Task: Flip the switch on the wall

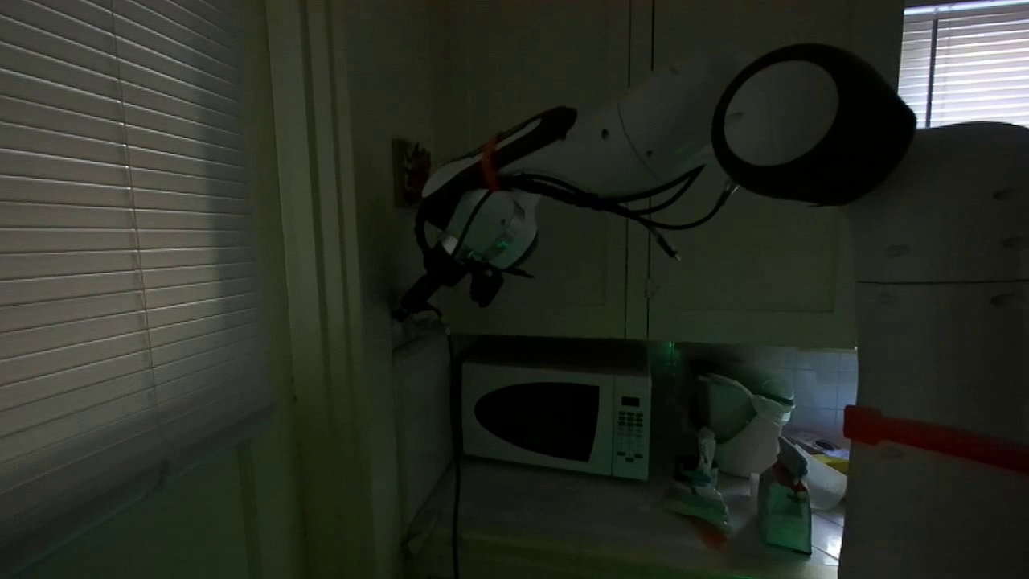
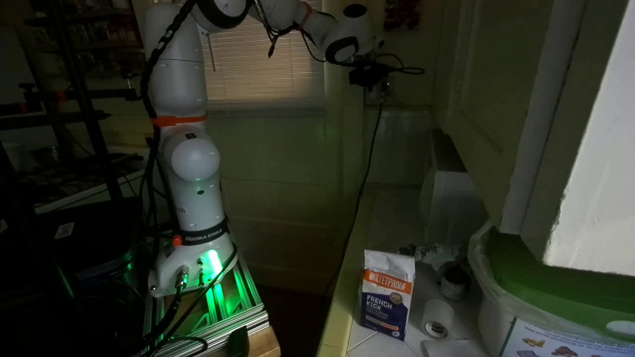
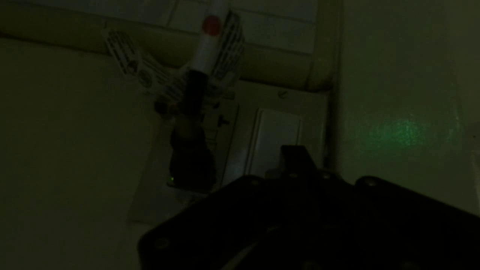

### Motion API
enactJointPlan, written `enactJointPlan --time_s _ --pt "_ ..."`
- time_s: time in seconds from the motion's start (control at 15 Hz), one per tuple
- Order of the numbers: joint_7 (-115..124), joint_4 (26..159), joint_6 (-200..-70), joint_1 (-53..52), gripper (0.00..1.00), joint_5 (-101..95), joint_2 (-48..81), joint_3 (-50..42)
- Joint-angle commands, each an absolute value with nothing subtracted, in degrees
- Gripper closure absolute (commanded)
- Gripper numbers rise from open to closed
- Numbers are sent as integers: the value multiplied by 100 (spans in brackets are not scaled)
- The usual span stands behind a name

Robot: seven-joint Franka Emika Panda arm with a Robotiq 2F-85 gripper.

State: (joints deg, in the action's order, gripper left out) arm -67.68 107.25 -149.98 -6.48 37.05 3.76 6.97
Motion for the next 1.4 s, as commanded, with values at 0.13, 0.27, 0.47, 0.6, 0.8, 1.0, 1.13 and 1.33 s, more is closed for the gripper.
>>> enactJointPlan --time_s 0.13,0.27,0.47,0.6,0.8,1.0,1.13,1.33 --pt "-7500 10626 -15121 -609 100 4395 457 736" --pt "-7581 10693 -15102 -610 100 4466 392 730" --pt "-7381 10909 -15082 -617 100 4329 190 694" --pt "-7226 11038 -15072 -622 100 4204 61 672" --pt "-6998 11287 -15035 -599 100 3995 -196 675" --pt "-6735 11575 -15050 -614 100 3750 -445 627" --pt "-6498 11742 -15113 -630 73 3517 -579 597" --pt "-6140 11978 -15215 -666 51 3294 -781 550"
